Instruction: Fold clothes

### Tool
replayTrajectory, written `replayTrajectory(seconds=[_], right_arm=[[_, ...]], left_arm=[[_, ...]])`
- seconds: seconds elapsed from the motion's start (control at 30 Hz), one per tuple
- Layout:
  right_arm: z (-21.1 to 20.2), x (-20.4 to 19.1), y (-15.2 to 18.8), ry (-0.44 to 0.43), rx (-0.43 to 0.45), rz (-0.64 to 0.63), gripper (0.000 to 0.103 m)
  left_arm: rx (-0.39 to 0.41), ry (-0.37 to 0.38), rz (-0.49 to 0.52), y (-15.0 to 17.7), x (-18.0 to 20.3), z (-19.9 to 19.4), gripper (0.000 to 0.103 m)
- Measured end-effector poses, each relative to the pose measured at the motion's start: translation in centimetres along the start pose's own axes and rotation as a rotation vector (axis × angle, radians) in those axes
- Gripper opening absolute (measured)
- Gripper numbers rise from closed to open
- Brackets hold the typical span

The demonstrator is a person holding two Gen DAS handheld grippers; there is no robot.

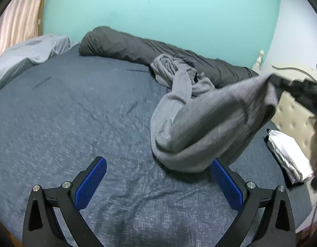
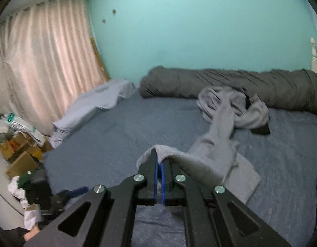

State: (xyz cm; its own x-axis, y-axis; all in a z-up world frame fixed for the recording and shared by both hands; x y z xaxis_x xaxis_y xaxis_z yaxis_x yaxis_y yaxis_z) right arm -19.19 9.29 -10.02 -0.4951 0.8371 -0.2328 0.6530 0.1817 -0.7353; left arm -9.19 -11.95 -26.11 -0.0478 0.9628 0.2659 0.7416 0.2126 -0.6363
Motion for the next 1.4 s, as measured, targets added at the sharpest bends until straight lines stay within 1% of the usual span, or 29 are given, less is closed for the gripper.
replayTrajectory(seconds=[0.17, 0.27, 0.37, 0.43, 0.5, 0.57, 0.73, 0.77, 0.87, 0.9, 0.93, 0.97, 1.0, 1.03, 1.13, 1.3, 1.4], right_arm=[[5.4, 3.2, 3.6, 0.061, -0.077, 0.07, 0.004], [7.6, 4.4, 5.3, 0.072, -0.111, 0.09, 0.004], [10.0, 6.2, 6.6, 0.13, -0.133, 0.11, 0.005], [10.9, 7.6, 7.3, 0.174, -0.152, 0.135, 0.01], [12.0, 9.3, 8.1, 0.224, -0.178, 0.165, 0.014], [12.6, 10.9, 8.8, 0.256, -0.195, 0.195, 0.014], [11.4, 13.6, 10.3, 0.268, -0.165, 0.295, 0.02], [10.8, 13.8, 10.5, 0.26, -0.153, 0.313, 0.02], [9.1, 14.2, 11.0, 0.235, -0.121, 0.355, 0.026], [8.7, 14.2, 11.2, 0.226, -0.119, 0.351, 0.033], [8.3, 14.1, 11.4, 0.218, -0.116, 0.347, 0.042], [7.8, 13.9, 11.6, 0.213, -0.114, 0.335, 0.047], [7.5, 13.6, 11.7, 0.21, -0.112, 0.329, 0.055], [7.2, 13.5, 12.0, 0.209, -0.115, 0.323, 0.059], [6.7, 13.5, 13.0, 0.227, -0.154, 0.336, 0.059], [5.2, 13.5, 14.1, 0.225, -0.142, 0.327, 0.061], [5.9, 13.8, 15.1, 0.226, -0.19, 0.323, 0.062]], left_arm=[[-0.047, 0.025, -0.023, 1.9, -0.4, 4.1, 0.103], [-0.056, 0.041, -0.015, 2.7, -0.5, 5.9, 0.103], [-0.055, 0.04, 0.0, 3.4, -0.7, 7.4, 0.103], [-0.07, 0.034, 0.012, 3.7, -0.8, 8.3, 0.103], [-0.092, 0.048, 0.007, 3.9, -0.8, 9.0, 0.103], [-0.102, 0.066, 0.002, 4.0, -0.7, 9.5, 0.103], [-0.14, 0.111, 0.011, 4.8, 0.2, 10.1, 0.103], [-0.146, 0.117, 0.014, 5.0, 0.4, 10.1, 0.103], [-0.147, 0.12, 0.02, 5.2, 0.9, 10.0, 0.103], [-0.143, 0.119, 0.019, 5.1, 0.9, 9.9, 0.103], [-0.138, 0.118, 0.018, 5.0, 1.0, 9.7, 0.103], [-0.13, 0.111, 0.019, 4.9, 1.0, 9.5, 0.103], [-0.13, 0.114, 0.025, 4.8, 1.2, 9.5, 0.103], [-0.131, 0.117, 0.032, 4.8, 1.5, 9.5, 0.103], [-0.134, 0.115, 0.048, 4.9, 1.9, 9.5, 0.103], [-0.123, 0.133, 0.087, 5.1, 3.1, 9.1, 0.103], [-0.118, 0.148, 0.103, 5.2, 3.7, 8.9, 0.103]])
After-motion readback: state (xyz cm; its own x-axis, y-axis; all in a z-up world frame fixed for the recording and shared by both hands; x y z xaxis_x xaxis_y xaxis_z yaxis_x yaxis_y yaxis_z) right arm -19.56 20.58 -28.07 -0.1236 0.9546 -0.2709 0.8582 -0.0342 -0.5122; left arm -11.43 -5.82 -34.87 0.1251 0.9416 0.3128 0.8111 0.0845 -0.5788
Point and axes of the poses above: each gripper's, at about its wrist camera, not at the fingertips, and z roughly the way its jaws point, x to its right, y to its underside, the point moved 8 cm from there along z, roughly the way its jaws point, and after that the axes turned 9 degrees about -x, right-handed, at the moved point
